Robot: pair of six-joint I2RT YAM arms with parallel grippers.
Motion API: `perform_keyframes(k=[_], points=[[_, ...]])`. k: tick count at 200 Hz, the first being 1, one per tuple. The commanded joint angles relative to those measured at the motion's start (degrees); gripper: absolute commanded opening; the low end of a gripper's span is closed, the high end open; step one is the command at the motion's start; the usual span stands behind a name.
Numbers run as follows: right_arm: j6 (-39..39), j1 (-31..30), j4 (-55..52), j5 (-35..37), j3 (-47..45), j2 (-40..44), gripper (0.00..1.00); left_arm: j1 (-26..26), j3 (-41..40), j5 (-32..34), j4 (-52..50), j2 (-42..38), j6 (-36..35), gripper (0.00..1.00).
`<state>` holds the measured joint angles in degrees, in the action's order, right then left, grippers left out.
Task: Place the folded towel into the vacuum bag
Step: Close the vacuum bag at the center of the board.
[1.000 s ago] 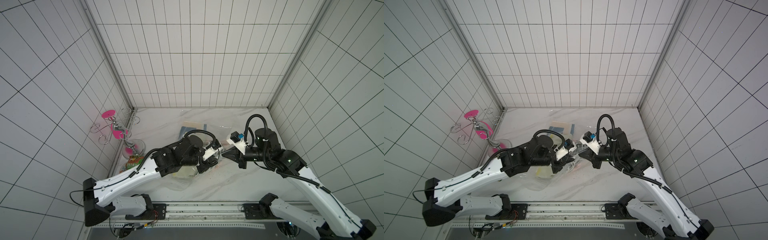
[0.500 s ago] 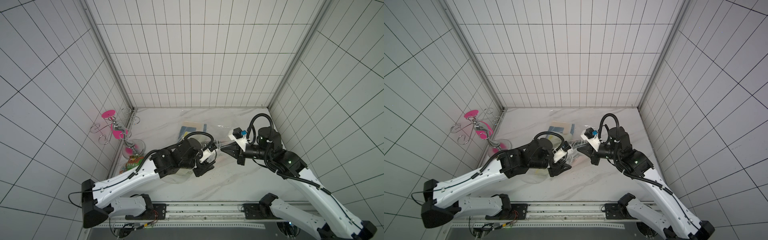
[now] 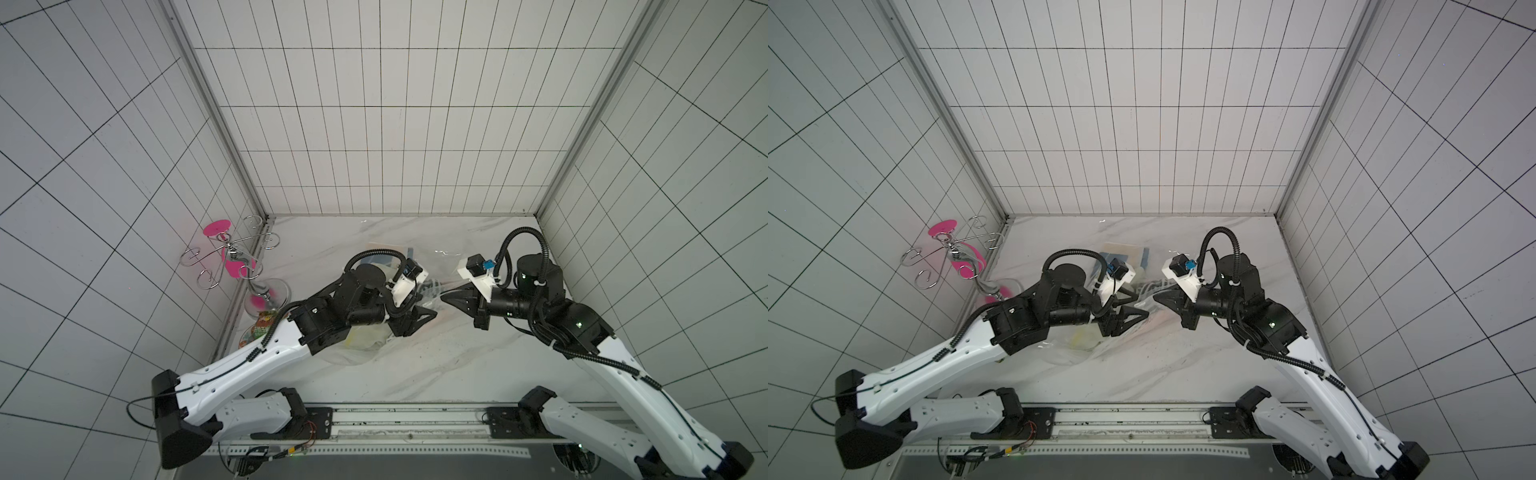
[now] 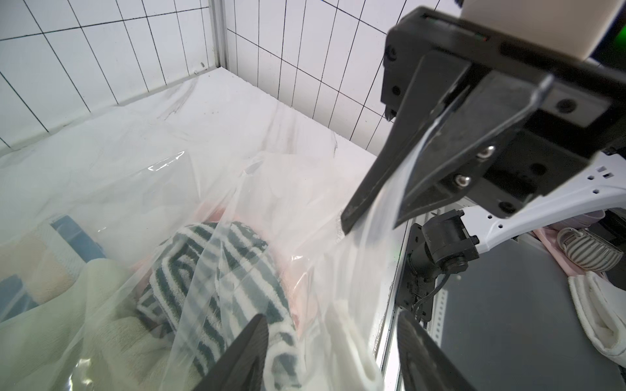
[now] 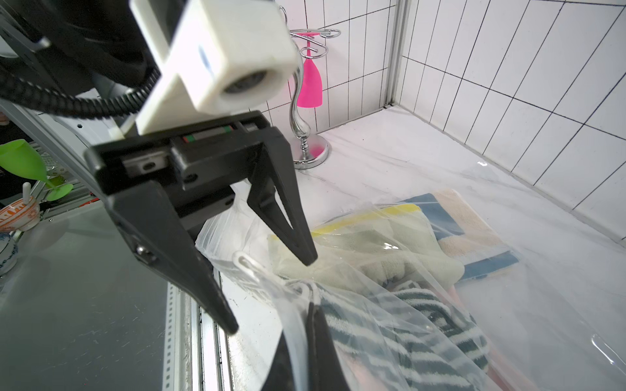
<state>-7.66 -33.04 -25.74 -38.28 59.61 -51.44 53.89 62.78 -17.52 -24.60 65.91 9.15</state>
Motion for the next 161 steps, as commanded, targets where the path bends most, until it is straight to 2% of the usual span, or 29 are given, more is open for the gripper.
perform_keyframes(k=[1, 20, 44, 83, 114, 140, 161], points=[[1.2, -0.45, 4.38, -2.06, -0.84, 1.4, 0.0, -0.01, -0.49, -0.76, 5.91, 0.82, 2.43, 0.57], [1.3, -0.44, 4.63, -1.8, -1.15, 1.52, 0.0, -0.01, -2.11, 2.1, 9.62, 0.73, 5.36, 0.49], [0.94, -0.45, 4.29, -1.71, -0.94, 1.5, 0.0, 0.07, -5.47, 0.21, 14.29, -0.14, 9.08, 0.43], [0.9, -0.45, 4.05, -1.72, -0.58, 1.54, 0.0, -0.01, -8.11, 1.97, 14.36, -2.22, 9.08, 0.3], [0.9, -0.45, 3.92, -1.71, -0.46, 1.54, 0.0, -0.1, -8.8, 2.76, 14.51, -3.07, 9.2, 0.3], [1.16, -0.45, 4.0, -2.12, -0.44, 1.43, 0.0, -0.1, -8.64, 2.87, 14.29, -3.3, 8.97, 0.44], [0.98, -0.45, 4.02, -1.97, -0.77, 1.43, 0.0, -0.19, -8.22, 2.76, 14.11, -4.21, 8.31, 0.41]])
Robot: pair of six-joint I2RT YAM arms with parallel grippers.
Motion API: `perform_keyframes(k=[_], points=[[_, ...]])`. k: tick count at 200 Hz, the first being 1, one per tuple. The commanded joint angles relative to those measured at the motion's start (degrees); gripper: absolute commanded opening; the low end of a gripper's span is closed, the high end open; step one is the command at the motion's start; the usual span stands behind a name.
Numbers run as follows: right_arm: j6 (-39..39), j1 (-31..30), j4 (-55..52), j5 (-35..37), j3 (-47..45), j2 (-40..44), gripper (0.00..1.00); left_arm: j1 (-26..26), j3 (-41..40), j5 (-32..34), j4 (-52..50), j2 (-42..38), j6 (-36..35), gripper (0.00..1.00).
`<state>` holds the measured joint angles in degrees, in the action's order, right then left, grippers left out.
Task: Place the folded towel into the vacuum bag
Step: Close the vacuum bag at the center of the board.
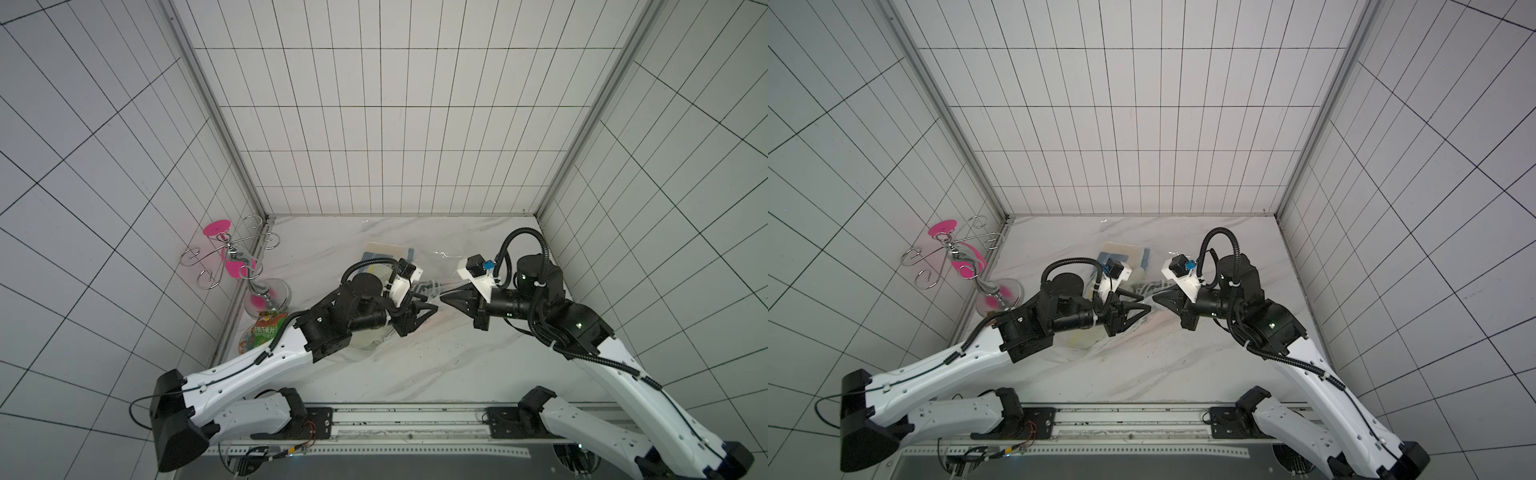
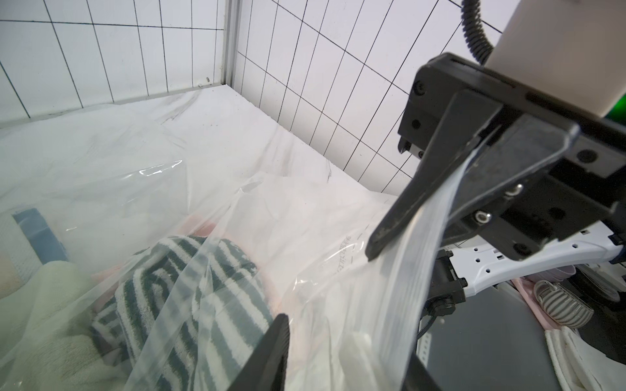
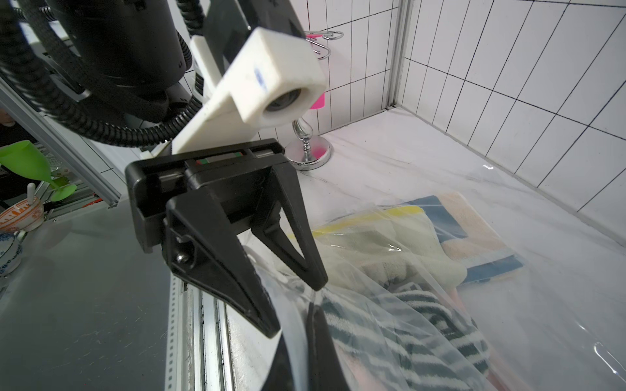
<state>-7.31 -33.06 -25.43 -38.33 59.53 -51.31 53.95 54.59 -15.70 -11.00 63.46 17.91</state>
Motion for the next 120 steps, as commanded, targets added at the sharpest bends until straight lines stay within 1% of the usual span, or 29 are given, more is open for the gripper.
perform_keyframes(k=[1, 9, 26, 50, 73, 90, 102, 120], points=[[0.63, -0.43, 3.67, -1.93, -0.75, 1.3, 0.0, -0.25, -0.01, 0.81, 0.53, -1.76, -0.48, 0.4], [0.63, -0.38, 3.8, -1.93, -0.89, 1.23, 0.0, -0.34, 0.29, -0.03, 0.45, -1.69, -0.66, 0.36], [0.63, -0.41, 3.84, -2.18, -0.9, 0.95, 0.0, -0.36, 0.74, -1.24, 0.11, -0.67, -1.03, 0.21], [0.63, -0.43, 3.83, -2.04, -0.96, 0.95, 0.0, -0.34, 0.72, -1.89, 0.61, 0.08, -0.88, 0.12], [1.17, -0.33, 4.17, -0.66, -0.93, 1.41, 0.0, -0.34, 0.27, -3.18, 0.47, 0.28, -0.73, 0.1], [3.87, 0.55, 5.78, 0.28, -0.75, 1.86, 0.0, -0.34, -1.32, -4.71, -0.92, 0.0, -2.13, 0.1], [6.18, 1.58, 7.89, -1.48, -0.96, 2.37, 0.0, -0.21, -2.43, -7.42, -2.77, -0.18, -4.75, 0.11], [7.4, 2.44, 9.76, -3.99, -1.19, 3.7, 0.0, 0.55, -2.2, -7.17, -9.17, 0.52, -10.48, 0.11]])
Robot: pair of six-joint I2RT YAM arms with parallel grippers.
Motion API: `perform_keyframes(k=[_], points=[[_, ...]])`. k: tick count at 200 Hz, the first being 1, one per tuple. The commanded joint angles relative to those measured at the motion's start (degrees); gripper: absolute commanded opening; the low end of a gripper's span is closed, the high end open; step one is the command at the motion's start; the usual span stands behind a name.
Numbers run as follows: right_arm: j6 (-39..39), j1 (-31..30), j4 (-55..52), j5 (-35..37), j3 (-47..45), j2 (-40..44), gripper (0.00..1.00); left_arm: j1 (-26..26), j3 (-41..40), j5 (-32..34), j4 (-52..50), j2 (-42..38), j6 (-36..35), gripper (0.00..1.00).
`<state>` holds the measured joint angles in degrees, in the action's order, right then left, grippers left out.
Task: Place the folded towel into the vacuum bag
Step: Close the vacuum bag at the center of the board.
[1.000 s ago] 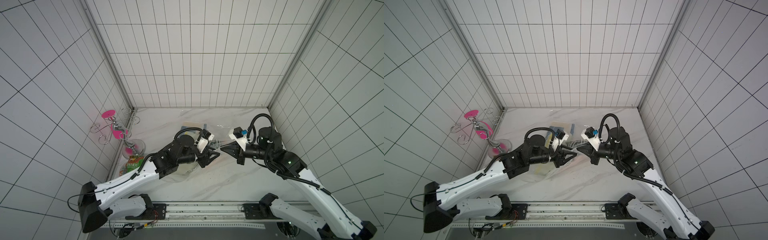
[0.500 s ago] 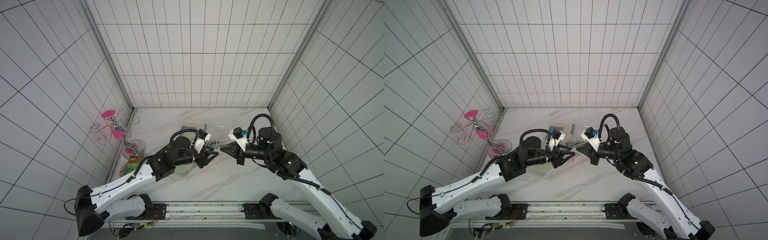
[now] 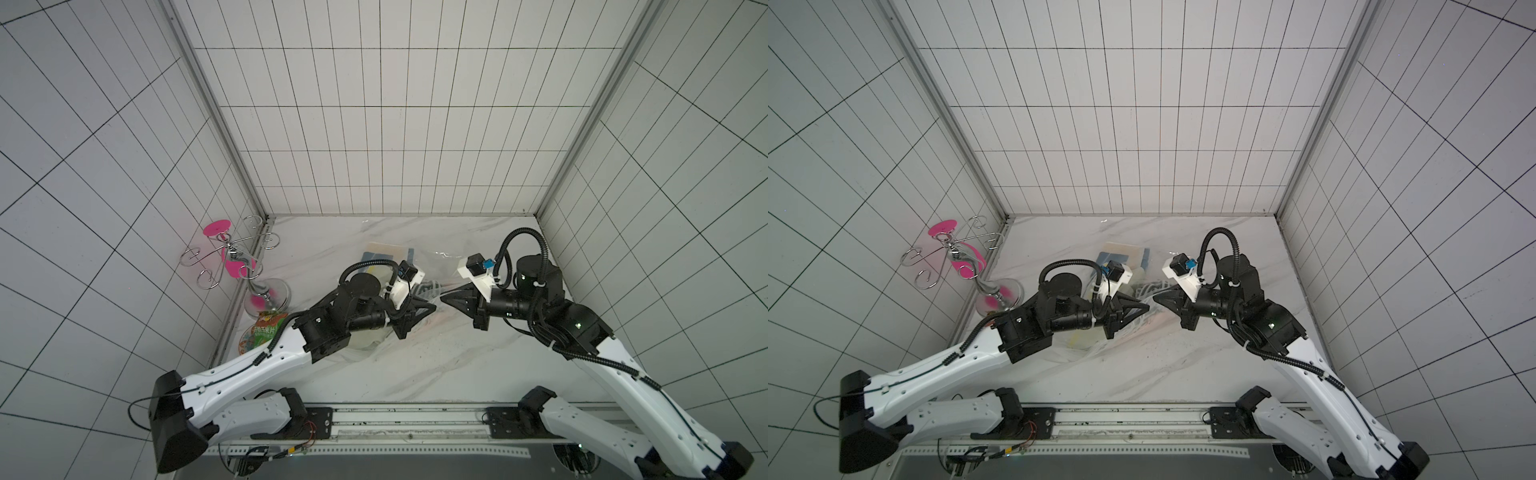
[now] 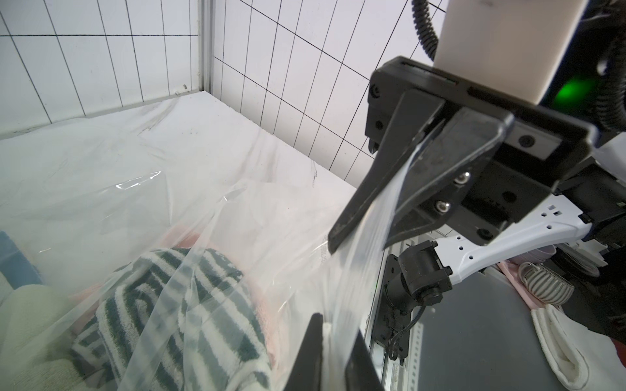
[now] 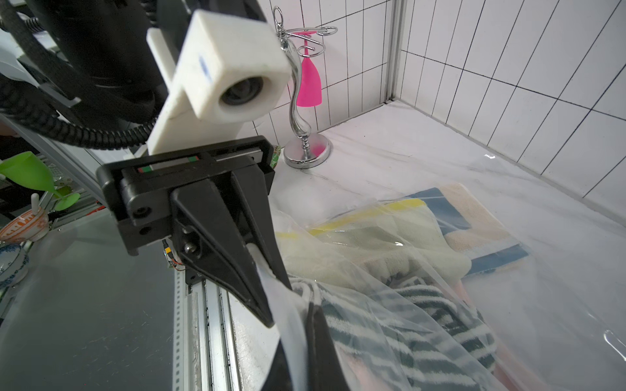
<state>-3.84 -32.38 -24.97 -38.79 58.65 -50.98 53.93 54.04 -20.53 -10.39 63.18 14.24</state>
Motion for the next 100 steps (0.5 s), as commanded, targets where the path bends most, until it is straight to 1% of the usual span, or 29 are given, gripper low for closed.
perform_keyframes(k=[1, 12, 32, 53, 64, 100], points=[[3.92, 1.78, 9.31, -3.6, -0.35, 3.44, 0.0, 0.61, -1.52, -2.15, -10.2, 0.94, -7.14, 0.11], [4.14, 2.27, 9.35, -4.33, -0.29, 4.06, 0.0, 1.42, 0.09, 0.5, -15.35, 2.3, -10.92, 0.1], [4.7, 3.19, 9.15, -4.72, -0.62, 4.74, 0.0, 2.52, 3.17, 5.9, -24.3, 5.35, -15.34, 0.1], [5.04, 3.89, 9.15, -4.28, -1.51, 5.86, 0.0, 2.48, 6.95, 9.43, -33.65, 7.92, -16.18, 0.11], [5.25, 4.33, 9.21, -4.12, -1.7, 6.44, 0.0, 2.37, 7.11, 9.85, -35.28, 8.12, -16.09, 0.11], [5.76, 5.56, 9.24, -3.52, -1.15, 7.59, 0.0, 2.41, 5.72, 7.19, -34.91, 6.59, -13.43, 0.12]])
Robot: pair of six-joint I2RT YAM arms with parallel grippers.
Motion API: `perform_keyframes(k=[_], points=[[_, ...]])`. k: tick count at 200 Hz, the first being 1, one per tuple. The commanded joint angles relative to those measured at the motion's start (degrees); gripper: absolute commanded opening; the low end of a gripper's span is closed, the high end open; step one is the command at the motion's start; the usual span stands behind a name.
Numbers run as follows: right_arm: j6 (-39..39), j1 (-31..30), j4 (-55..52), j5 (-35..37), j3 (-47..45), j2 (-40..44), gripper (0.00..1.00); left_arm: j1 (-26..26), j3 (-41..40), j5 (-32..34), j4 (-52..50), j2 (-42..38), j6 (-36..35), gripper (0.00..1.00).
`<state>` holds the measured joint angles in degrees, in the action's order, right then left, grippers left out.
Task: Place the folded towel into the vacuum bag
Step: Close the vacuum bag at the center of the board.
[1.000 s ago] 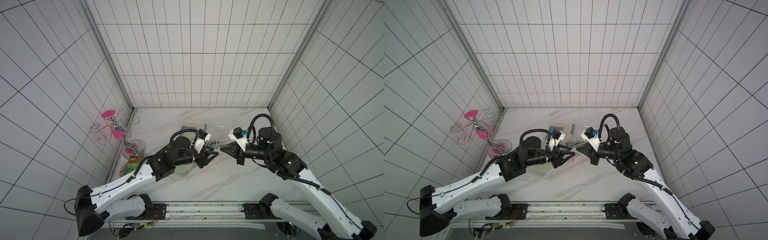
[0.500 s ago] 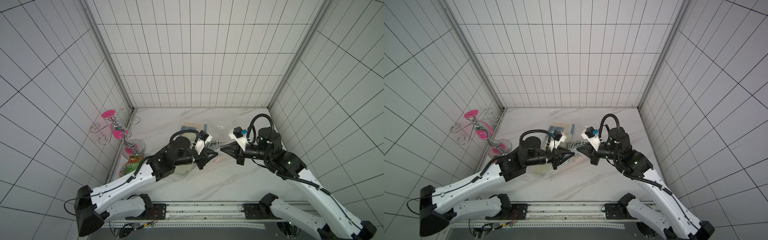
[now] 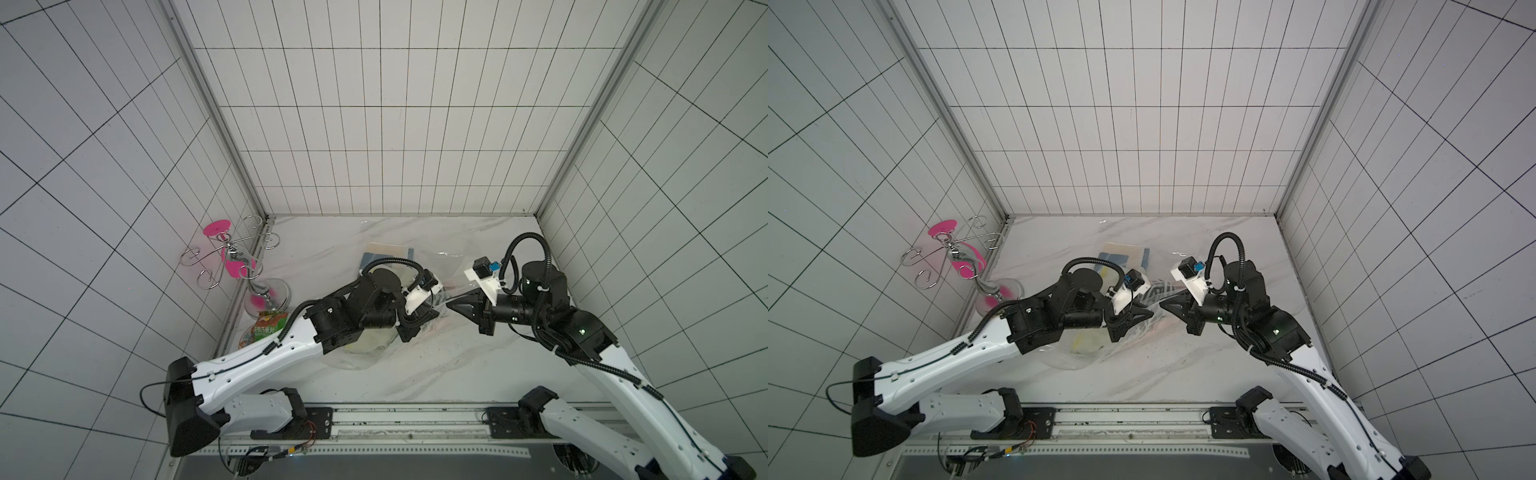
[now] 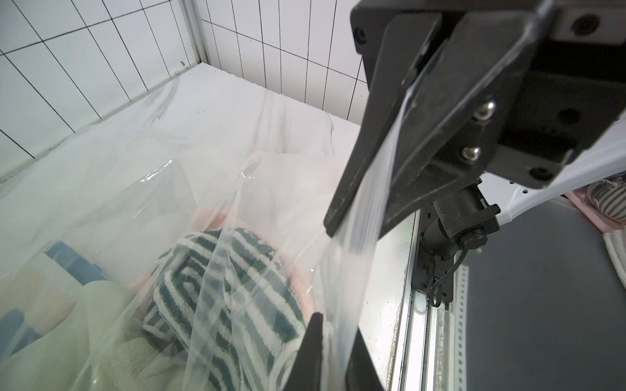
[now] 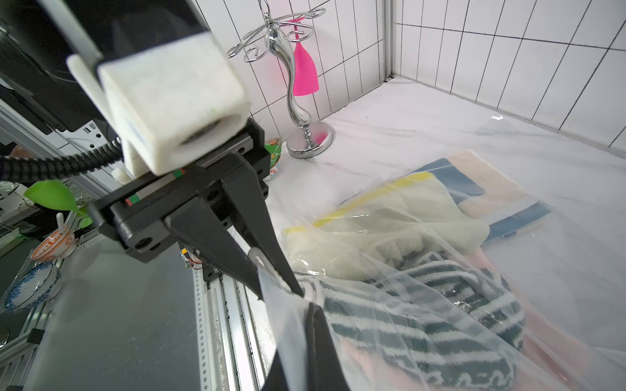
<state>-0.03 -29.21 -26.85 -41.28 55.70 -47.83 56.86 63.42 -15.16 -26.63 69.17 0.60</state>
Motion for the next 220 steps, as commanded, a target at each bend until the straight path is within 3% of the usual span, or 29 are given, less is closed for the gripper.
perform_keyframes(k=[1, 97, 142, 168, 195, 220], points=[[1.96, 2.4, 11.12, -0.97, 1.84, 4.47, 0.0, -0.57, -3.65, 1.81, -18.74, 0.57, 0.24, 0.12], [5.25, 7.42, 12.53, 3.01, 3.8, 6.18, 0.0, -0.08, -4.77, -1.98, -20.64, -1.69, 3.39, 0.13], [7.24, 11.17, 10.8, 6.51, 4.41, 8.2, 0.0, -0.26, 0.09, 3.13, -29.25, 0.11, 1.97, 0.12], [9.11, 13.21, 11.28, 3.42, 5.3, 6.66, 0.0, -0.26, -1.96, 3.8, -27.47, -1.08, 3.44, 0.09], [9.66, 13.13, 10.72, -2.56, 4.77, 5.47, 0.0, -0.69, -2.64, 5.83, -22.69, -3.69, 1.67, 0.0], [8.07, 10.84, 5.23, -4.2, 3.28, 6.15, 0.21, -1.6, -3.41, 5.45, -15.8, -6.68, -1.87, 0.0]])
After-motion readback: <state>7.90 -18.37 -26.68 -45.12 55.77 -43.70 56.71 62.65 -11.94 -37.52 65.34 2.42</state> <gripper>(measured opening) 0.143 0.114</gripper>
